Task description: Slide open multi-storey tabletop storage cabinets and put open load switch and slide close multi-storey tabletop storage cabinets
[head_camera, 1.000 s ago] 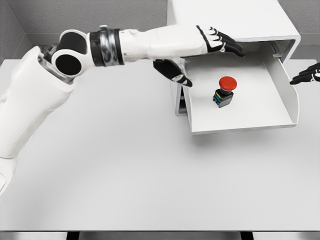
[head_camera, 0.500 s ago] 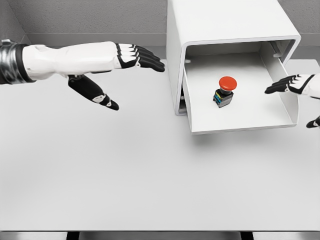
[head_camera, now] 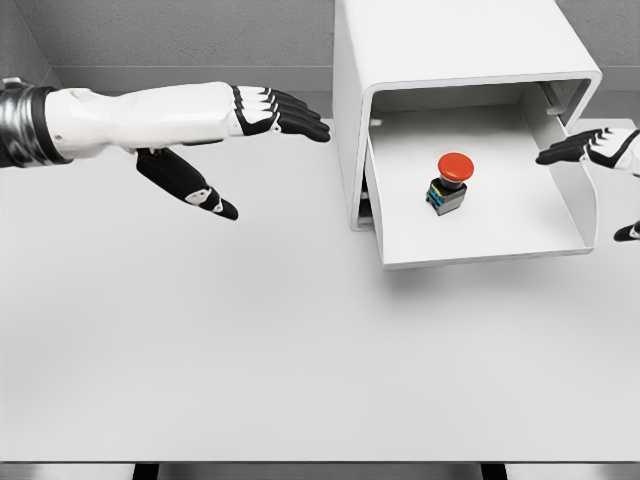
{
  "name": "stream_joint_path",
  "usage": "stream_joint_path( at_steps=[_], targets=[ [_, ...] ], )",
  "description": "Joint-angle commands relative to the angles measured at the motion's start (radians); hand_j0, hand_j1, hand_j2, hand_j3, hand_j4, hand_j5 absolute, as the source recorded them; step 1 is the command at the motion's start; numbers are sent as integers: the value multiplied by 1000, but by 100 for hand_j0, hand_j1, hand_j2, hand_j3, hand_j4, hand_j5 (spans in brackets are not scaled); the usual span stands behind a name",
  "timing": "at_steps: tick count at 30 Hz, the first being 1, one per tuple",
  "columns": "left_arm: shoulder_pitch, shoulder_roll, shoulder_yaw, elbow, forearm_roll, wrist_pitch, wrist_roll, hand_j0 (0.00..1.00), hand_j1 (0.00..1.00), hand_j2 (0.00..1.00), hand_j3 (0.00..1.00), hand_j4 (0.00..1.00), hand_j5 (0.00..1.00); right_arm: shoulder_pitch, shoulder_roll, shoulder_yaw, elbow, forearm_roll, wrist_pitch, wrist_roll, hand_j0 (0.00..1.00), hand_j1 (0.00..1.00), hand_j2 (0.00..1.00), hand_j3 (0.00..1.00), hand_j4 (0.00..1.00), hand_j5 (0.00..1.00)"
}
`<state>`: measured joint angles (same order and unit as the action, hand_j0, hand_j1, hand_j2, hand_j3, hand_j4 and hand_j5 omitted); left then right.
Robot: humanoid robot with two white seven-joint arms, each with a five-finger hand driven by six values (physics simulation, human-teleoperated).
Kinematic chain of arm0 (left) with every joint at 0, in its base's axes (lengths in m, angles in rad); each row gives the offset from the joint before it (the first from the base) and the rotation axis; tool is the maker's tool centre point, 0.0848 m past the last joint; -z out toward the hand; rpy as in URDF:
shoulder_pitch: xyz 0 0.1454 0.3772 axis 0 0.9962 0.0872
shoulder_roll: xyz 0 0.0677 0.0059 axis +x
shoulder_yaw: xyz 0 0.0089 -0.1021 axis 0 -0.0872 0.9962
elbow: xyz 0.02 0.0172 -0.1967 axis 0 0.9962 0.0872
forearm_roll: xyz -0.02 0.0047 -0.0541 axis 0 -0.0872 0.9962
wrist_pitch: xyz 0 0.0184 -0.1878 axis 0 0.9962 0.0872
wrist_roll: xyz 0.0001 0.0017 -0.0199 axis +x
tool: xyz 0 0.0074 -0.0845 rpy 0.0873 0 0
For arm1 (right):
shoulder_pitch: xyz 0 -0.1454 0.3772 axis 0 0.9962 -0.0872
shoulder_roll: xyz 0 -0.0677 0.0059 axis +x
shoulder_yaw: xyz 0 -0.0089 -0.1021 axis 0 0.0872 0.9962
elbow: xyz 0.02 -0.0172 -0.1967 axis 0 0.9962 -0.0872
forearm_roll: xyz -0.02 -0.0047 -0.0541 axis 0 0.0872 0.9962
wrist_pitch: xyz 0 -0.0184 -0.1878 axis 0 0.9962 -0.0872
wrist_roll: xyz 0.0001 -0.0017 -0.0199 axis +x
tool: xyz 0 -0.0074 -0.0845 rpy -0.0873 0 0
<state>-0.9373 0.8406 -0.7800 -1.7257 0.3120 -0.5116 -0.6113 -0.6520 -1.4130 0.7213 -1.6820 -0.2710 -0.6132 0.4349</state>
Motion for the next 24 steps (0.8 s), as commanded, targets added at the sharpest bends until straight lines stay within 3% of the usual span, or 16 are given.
stream_joint_path(
  at_steps=[1,15,24],
  targets=[
    [0,0,1,5,4,2,0,100,100,100,100,100,100,0,-1,-2,-2,-7,2,-1,100,100,100,100,100,100],
    [0,-20,1,20,-2,4,0,100,100,100,100,100,100,66,54,1,-8,-8,2,-65,100,100,100,100,100,100],
    [0,-20,1,20,-2,4,0,100,100,100,100,100,100,101,54,4,-8,-8,2,-65,100,100,100,100,100,100]
  ],
)
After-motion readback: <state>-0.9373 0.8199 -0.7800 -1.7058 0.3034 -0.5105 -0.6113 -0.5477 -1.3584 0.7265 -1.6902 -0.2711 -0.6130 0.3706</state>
